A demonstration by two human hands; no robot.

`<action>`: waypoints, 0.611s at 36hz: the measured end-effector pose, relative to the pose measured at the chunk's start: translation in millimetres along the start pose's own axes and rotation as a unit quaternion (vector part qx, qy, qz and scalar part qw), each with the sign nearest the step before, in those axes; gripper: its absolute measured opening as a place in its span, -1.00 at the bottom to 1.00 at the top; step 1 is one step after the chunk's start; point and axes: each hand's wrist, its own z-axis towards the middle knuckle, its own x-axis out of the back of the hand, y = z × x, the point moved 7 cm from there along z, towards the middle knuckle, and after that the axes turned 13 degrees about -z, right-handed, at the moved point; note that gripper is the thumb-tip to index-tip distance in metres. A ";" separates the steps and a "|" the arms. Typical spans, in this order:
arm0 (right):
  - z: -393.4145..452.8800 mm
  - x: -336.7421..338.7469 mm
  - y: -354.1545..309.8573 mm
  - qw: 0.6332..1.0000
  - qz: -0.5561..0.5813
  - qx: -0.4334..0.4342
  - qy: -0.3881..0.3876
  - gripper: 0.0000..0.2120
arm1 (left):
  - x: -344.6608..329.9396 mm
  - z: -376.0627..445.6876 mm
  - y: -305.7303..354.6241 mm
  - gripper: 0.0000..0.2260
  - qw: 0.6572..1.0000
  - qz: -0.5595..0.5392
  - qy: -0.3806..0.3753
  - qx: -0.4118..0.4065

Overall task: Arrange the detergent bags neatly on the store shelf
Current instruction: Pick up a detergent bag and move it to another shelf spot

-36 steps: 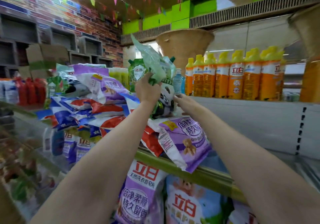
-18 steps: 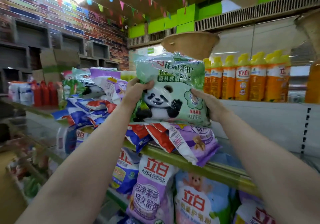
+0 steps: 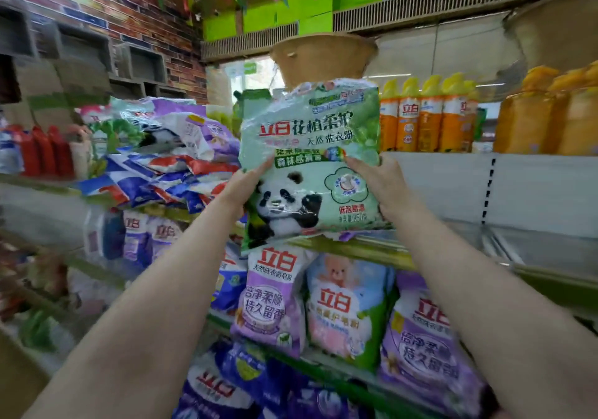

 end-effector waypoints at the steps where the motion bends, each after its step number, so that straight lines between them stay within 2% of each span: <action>1: -6.4 5.2 1.7 1.000 -0.002 -0.003 0.014 -0.91 | -12.6 -17.4 1.1 -0.26 1.000 0.001 -0.019 0.008; 4: -21.6 23.6 1.0 0.999 -0.011 -0.012 0.051 -0.86 | -28.2 -28.4 -4.4 -0.45 0.999 0.011 -0.042 0.026; 8: -34.5 51.8 -4.2 0.997 -0.002 -0.015 0.076 -0.68 | -38.8 -18.1 -16.6 -0.18 0.994 0.053 -0.080 0.051; 11: -41.4 73.2 -6.1 0.997 0.016 -0.020 0.076 -0.67 | -68.5 -38.5 -6.7 -0.21 0.991 0.068 -0.117 0.002; 13: -44.6 88.8 -6.9 0.996 0.012 -0.026 0.086 -0.49 | -85.4 -44.9 -3.3 -0.19 0.989 0.089 -0.106 -0.047; 15: -47.8 102.5 -9.9 0.995 0.011 -0.022 0.100 -0.32 | -101.4 -51.4 0.7 -0.38 0.988 0.077 -0.098 -0.096; 17: -51.5 118.5 -12.6 0.993 -0.003 -0.031 0.114 -0.26 | -119.1 -58.8 4.2 -0.64 0.986 0.059 -0.088 -0.126; 18: -53.3 123.8 -13.4 0.993 -0.006 -0.044 0.109 -0.24 | -126.5 -60.1 6.2 -0.71 0.985 0.052 -0.086 -0.141; 20: -60.3 141.8 -16.7 0.993 -0.016 -0.061 0.103 -0.21 | -147.4 -62.7 8.2 -0.72 0.982 0.036 -0.083 -0.164; 22: -68.7 164.8 -13.0 0.991 -0.037 -0.078 0.101 -0.03 | -170.5 -61.1 5.1 -0.66 0.982 0.035 -0.069 -0.172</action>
